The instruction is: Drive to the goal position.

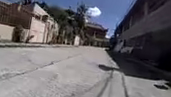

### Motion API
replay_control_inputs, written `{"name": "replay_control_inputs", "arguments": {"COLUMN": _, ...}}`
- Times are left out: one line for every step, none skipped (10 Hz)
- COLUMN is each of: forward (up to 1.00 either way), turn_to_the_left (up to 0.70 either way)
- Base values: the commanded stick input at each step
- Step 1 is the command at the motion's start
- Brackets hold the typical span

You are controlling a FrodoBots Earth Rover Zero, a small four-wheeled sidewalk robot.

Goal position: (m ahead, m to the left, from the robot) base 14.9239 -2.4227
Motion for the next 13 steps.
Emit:
{"name": "replay_control_inputs", "arguments": {"forward": 1.00, "turn_to_the_left": -0.11}}
{"name": "replay_control_inputs", "arguments": {"forward": 1.00, "turn_to_the_left": 0.00}}
{"name": "replay_control_inputs", "arguments": {"forward": 1.00, "turn_to_the_left": 0.00}}
{"name": "replay_control_inputs", "arguments": {"forward": 1.00, "turn_to_the_left": 0.00}}
{"name": "replay_control_inputs", "arguments": {"forward": 1.00, "turn_to_the_left": 0.01}}
{"name": "replay_control_inputs", "arguments": {"forward": 1.00, "turn_to_the_left": 0.01}}
{"name": "replay_control_inputs", "arguments": {"forward": 1.00, "turn_to_the_left": 0.04}}
{"name": "replay_control_inputs", "arguments": {"forward": 1.00, "turn_to_the_left": 0.10}}
{"name": "replay_control_inputs", "arguments": {"forward": 1.00, "turn_to_the_left": 0.07}}
{"name": "replay_control_inputs", "arguments": {"forward": 1.00, "turn_to_the_left": 0.03}}
{"name": "replay_control_inputs", "arguments": {"forward": 1.00, "turn_to_the_left": 0.00}}
{"name": "replay_control_inputs", "arguments": {"forward": 1.00, "turn_to_the_left": 0.02}}
{"name": "replay_control_inputs", "arguments": {"forward": 1.00, "turn_to_the_left": 0.08}}
